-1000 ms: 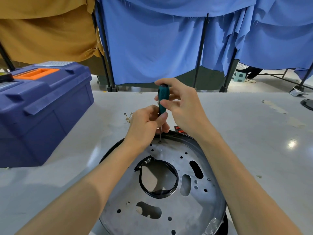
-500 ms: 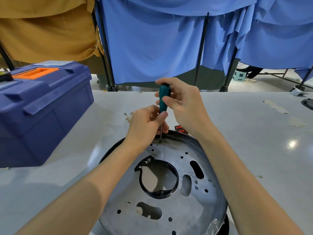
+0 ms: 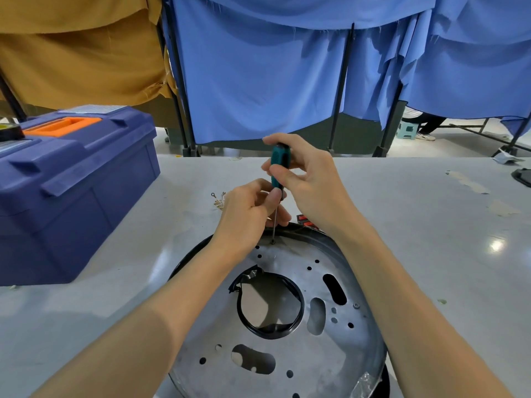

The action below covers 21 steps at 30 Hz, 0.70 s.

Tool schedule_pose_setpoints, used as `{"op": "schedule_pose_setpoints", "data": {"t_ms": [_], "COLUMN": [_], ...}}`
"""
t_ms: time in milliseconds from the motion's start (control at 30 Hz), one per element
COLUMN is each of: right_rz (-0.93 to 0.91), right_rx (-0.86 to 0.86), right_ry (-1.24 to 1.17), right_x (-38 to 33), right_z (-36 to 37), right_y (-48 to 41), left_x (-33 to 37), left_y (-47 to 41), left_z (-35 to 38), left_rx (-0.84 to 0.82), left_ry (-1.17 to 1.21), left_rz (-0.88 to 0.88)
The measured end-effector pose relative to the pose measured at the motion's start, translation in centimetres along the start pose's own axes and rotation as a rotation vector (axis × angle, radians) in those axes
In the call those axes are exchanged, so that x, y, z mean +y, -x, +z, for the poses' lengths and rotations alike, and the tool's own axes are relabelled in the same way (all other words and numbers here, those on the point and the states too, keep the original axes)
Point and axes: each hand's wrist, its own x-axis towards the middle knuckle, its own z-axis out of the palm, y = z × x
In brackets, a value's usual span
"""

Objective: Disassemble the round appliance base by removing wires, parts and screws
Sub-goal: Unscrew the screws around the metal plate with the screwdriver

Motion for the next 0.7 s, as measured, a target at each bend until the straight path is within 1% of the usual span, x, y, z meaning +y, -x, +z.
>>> {"op": "schedule_pose_setpoints", "data": {"t_ms": [133, 233, 300, 400, 500, 567, 700], "right_rz": [-0.016, -0.027, -0.02, -0.014, 0.001, -0.001, -0.013], "right_rx": [0.022, 0.044, 0.061, 0.057, 0.04, 0.034, 0.073], "right_ry": [0.053, 0.063, 0.04, 0.018, -0.035, -0.028, -0.029], "right_x": [0.14, 0.07, 0.03, 0.01, -0.09, -0.25, -0.37], "right_z": [0.17, 0.0, -0.2, -0.33, -0.05, 0.14, -0.22], "right_y": [-0.09, -0.12, -0.16, -0.14, 0.01, 0.14, 0.14], "left_x": [0.05, 0.02, 0.07, 0.15, 0.14, 0.18, 0.06], "left_y": [-0.07, -0.01, 0.05, 0.1, -0.03, -0.04, -0.02], "left_z": [0.22, 0.07, -0.09, -0.01, 0.13, 0.17, 0.03], "left_rx": [0.044, 0.045, 0.025, -0.012, 0.013, 0.04, 0.055], "left_ry": [-0.044, -0.009, 0.038, -0.001, -0.039, -0.053, -0.03], "left_rz": [0.013, -0.011, -0.016, 0.012, 0.016, 0.017, -0.007]}}
